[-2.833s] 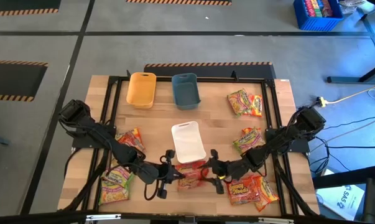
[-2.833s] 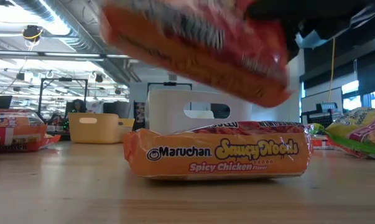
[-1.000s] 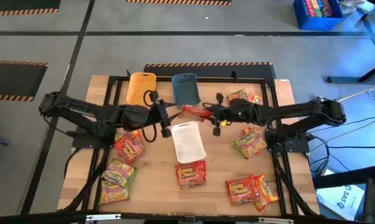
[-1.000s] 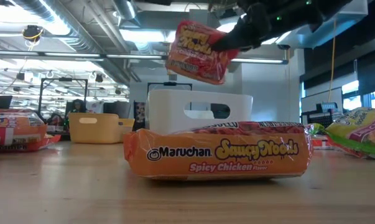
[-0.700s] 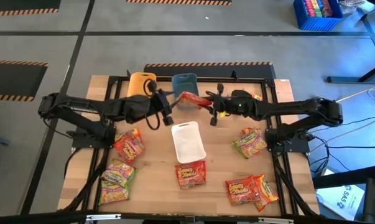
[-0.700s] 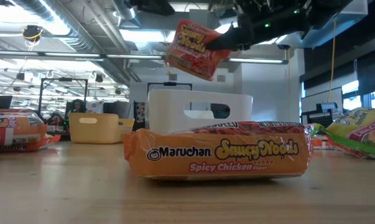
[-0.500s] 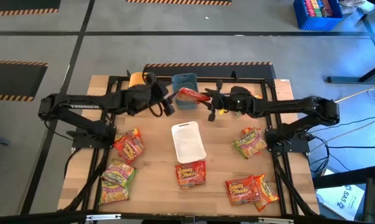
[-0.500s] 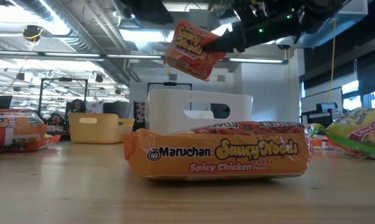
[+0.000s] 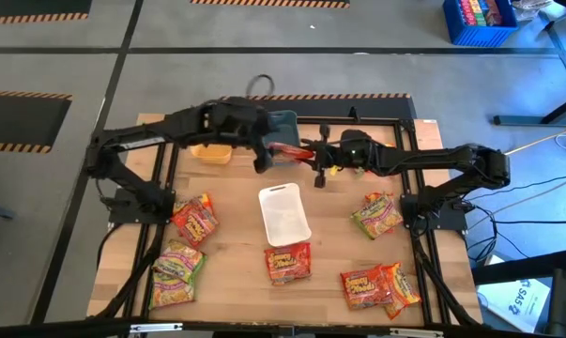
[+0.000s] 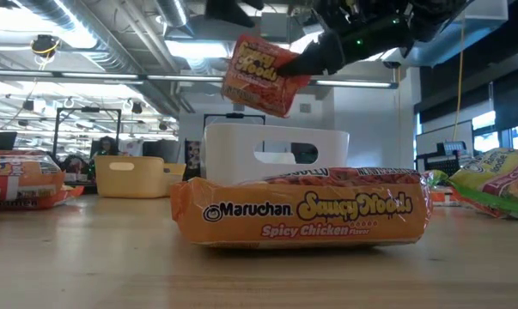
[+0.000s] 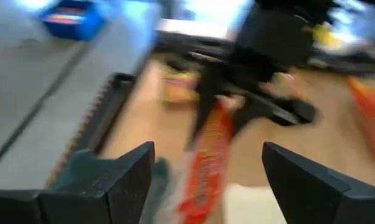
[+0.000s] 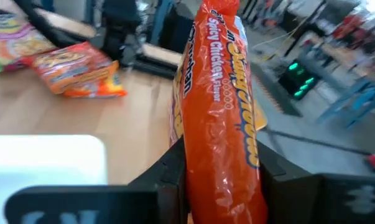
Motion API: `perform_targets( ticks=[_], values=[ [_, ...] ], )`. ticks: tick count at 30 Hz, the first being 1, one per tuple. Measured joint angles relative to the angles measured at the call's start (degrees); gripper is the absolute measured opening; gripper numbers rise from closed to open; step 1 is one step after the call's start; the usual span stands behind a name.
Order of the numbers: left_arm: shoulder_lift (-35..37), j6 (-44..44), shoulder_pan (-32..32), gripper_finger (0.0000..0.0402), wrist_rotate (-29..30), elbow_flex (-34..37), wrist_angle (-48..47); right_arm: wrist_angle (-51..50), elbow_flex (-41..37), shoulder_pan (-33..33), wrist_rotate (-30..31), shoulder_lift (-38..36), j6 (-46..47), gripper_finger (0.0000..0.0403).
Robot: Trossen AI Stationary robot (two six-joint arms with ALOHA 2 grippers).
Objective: Sort Maruchan noodles
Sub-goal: Put the red noodle pack into the blue bin
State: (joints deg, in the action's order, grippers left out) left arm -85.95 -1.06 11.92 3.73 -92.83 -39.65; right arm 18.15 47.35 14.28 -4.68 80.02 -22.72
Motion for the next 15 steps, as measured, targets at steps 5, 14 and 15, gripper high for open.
perform_targets(
  ticks=[5, 14, 15],
  values=[
    [-5.6, -4.0, 0.1, 0.0288, 0.0, -2.9, -2.3, -1.1, 0.0, 0.0, -3.6, 0.1, 2.6, 0.0085],
    [-11.3, -7.6, 0.1, 0.0286, -0.5, -3.0, -5.4, -3.7, 0.0, 0.0, -4.0, 0.1, 3.6, 0.0085],
    [-11.6, -7.5, 0.1, 0.0285, -0.9, -3.0, -5.7, -3.7, 0.0, 0.0, -4.0, 0.1, 3.6, 0.0085]
  ],
)
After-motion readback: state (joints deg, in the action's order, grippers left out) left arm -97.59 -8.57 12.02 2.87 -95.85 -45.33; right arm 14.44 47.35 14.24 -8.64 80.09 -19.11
